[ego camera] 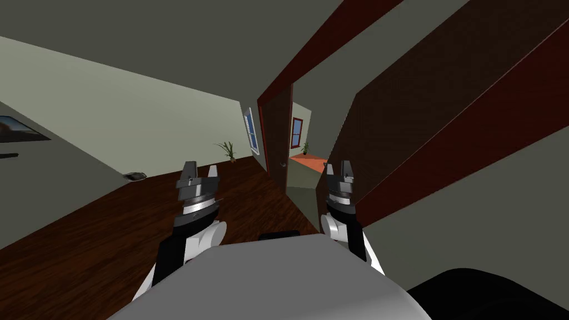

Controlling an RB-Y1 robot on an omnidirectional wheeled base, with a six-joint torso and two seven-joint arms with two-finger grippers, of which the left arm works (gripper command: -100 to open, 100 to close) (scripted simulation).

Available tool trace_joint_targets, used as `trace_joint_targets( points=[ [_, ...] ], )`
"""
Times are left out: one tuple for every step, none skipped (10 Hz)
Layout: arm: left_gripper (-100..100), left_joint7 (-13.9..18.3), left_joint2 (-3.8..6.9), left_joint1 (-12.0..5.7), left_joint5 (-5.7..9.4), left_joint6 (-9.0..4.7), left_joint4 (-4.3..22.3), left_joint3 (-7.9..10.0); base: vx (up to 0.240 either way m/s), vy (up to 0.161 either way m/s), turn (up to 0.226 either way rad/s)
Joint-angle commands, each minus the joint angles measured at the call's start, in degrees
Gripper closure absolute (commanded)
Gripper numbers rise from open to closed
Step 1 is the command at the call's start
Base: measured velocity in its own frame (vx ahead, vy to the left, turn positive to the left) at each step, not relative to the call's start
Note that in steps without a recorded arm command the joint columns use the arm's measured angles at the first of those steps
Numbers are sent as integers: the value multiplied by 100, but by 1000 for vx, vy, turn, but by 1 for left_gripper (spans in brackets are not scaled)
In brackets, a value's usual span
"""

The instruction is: Push the door open

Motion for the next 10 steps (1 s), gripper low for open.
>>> trace_joint_targets(
  points=[
    [-100, 25, 48, -58, -14, -28, 187, -59, 180, -25, -59],
    [-100, 44, 81, -103, -25, -49, 332, -104, 106, 28, -132],
    [-100, 64, 115, -150, -36, -71, 483, -151, 106, 58, -90],
    [-100, 78, 134, -183, -44, -86, 587, -184, 114, 69, -80],
    [-100, 105, 174, -248, -59, -117, 796, -249, 97, 74, -98],
    [-100, 119, 193, -280, -67, -132, 900, -282, 97, 54, -89],
    [-100, 136, 214, -320, -77, -151, 1029, -322, 94, 44, -76],
    [-100, 153, 234, -361, -87, -171, 1160, -363, 92, 39, -79],
    [-100, 171, 254, -402, -96, -190, 1290, -404, 92, 34, -86],
    [-100, 188, 274, -442, -106, -209, 1421, -445, 95, 47, -85]
  ],
)
